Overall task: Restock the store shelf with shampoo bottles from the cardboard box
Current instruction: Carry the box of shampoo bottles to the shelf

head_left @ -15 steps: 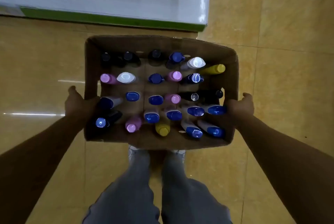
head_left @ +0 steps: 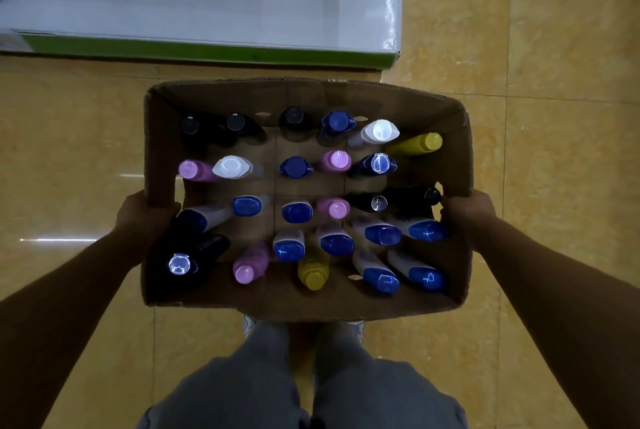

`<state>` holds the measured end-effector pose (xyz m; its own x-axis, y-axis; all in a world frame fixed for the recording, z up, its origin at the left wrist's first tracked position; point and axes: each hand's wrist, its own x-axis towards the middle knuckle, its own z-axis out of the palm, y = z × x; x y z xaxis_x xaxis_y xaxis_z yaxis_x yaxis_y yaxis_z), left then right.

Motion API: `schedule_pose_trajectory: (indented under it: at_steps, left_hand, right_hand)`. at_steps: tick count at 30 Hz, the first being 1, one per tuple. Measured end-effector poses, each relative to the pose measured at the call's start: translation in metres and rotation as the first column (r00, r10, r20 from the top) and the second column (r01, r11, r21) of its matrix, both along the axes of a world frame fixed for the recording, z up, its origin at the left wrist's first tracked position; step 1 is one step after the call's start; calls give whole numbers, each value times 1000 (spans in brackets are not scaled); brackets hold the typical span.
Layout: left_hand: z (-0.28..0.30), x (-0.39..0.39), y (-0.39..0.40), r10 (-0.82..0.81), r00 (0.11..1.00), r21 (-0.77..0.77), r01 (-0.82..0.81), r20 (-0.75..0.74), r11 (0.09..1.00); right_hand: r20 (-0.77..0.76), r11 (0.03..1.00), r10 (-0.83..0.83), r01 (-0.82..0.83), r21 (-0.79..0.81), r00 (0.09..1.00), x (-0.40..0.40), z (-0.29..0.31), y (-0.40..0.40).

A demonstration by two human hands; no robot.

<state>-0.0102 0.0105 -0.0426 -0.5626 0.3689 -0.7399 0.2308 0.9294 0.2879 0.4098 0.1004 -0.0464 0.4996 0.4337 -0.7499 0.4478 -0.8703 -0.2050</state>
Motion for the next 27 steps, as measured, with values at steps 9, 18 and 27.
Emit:
schedule_pose_trajectory:
  at_steps: [9, 18, 27]
  left_hand:
    - [0, 5, 5, 95, 995, -14, -94, 38, 995]
    - [3, 0, 4, 148, 988, -1, -148, 45, 989]
    - [11, -3, 6, 171, 984, 12, -172, 56, 985]
  right_hand:
    - [-148, 999, -49, 51, 11, 988, -3, 5, 1]
    - [-169, 995, -91, 96, 24, 981, 4, 8, -1]
    - [-165, 995, -85, 91, 30, 983, 2, 19, 0]
